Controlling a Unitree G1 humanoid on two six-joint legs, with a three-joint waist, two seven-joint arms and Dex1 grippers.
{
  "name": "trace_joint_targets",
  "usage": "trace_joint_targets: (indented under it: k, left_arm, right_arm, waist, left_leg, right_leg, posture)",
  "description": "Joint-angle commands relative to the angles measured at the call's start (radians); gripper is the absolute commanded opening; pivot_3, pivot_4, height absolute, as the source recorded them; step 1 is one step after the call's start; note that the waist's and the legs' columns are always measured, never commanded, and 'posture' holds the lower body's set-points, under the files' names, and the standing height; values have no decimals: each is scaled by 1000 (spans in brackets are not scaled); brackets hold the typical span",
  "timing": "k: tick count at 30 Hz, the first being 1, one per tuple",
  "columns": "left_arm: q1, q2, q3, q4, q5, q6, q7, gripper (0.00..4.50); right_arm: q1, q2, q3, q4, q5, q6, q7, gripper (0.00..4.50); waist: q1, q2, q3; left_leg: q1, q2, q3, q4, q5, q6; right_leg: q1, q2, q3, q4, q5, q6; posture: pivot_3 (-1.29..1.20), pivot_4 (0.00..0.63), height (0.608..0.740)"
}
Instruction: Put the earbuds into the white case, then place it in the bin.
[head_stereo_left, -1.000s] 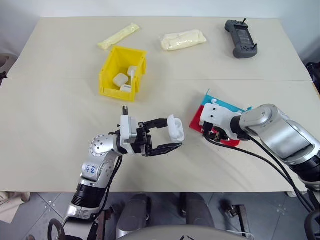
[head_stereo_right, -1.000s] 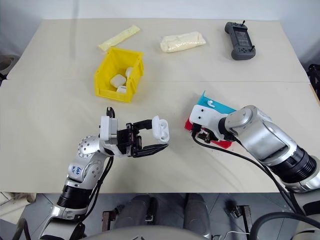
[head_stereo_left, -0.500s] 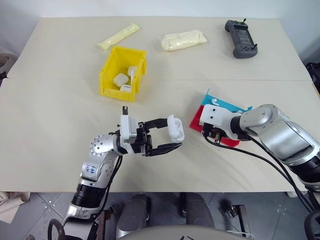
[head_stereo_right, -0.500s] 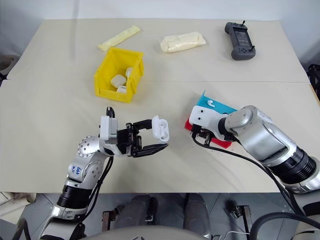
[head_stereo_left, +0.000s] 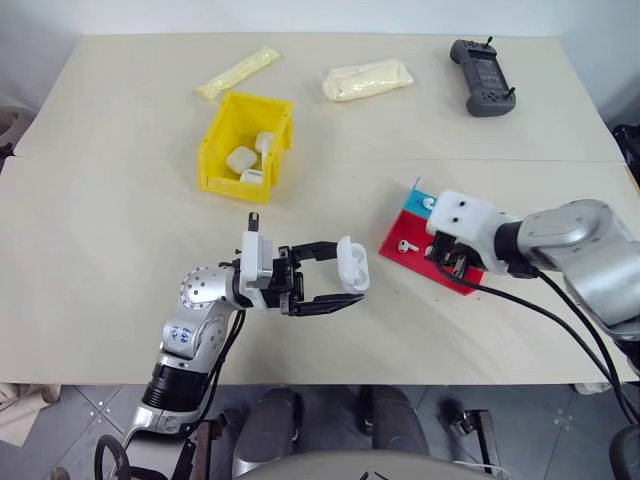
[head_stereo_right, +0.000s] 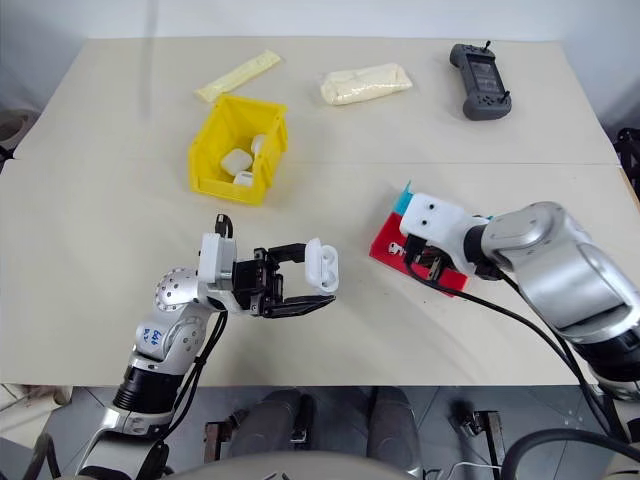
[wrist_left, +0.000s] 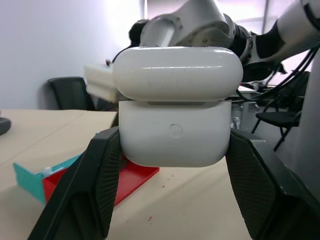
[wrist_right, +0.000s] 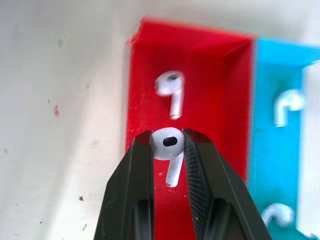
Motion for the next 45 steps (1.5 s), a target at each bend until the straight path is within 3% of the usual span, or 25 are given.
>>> trace_joint_targets:
  k: [1,4,7,14,22,45]
  left_arm:
    - [-30,-15,0,27,-23,1,-20,2772]
    - [-57,-19,-1,60,-23,10,-36,2772]
    - [-75,-20,0,82,-19,10,-52,2772]
    - [-95,-17,9,80,-28,46,-55,2772]
    - [-94,-21,20,65,-29,63,-41,2772]
    - [-132,-34,50,62,-79,118,-59,2772]
  right_arm:
    - [150,105,-240,-95,125,-84,12,469]
    - [310,248,-391,-127,183,-229,-12,469]
    - [415,308,-431,-143,219,-348,8,469]
    - [518,596,-528,-103,363,-613,-64,469]
    - [525,681,-474,-107,439,-688,-144,469]
    - [383,681,-285,-152,569,-720,-268,469]
  waist:
    - [-1,0,0]
    - [-2,-1,0]
    - [-2,-1,0]
    - [-6,-1,0]
    - [-6,0,0]
    - [-6,0,0]
  left_leg:
    - [0,0,0,-1,0,0]
    - [0,-3,1,-1,0,0]
    - [1,-4,1,-1,0,0]
    - [3,-3,2,-2,1,-1]
    - [3,-3,1,-2,1,-1]
    - [3,-4,1,-2,1,-1]
  right_leg:
    - [0,0,0,0,0,0]
    - [0,0,0,0,0,0]
    - [0,0,0,0,0,1]
    - [1,1,1,1,0,1]
    - [1,1,2,2,0,1]
    - [0,1,2,2,0,1]
  posture:
    - [0,150,740]
    - [0,150,740]
    - [0,150,740]
    - [0,150,740]
    - [0,150,740]
    - [0,150,740]
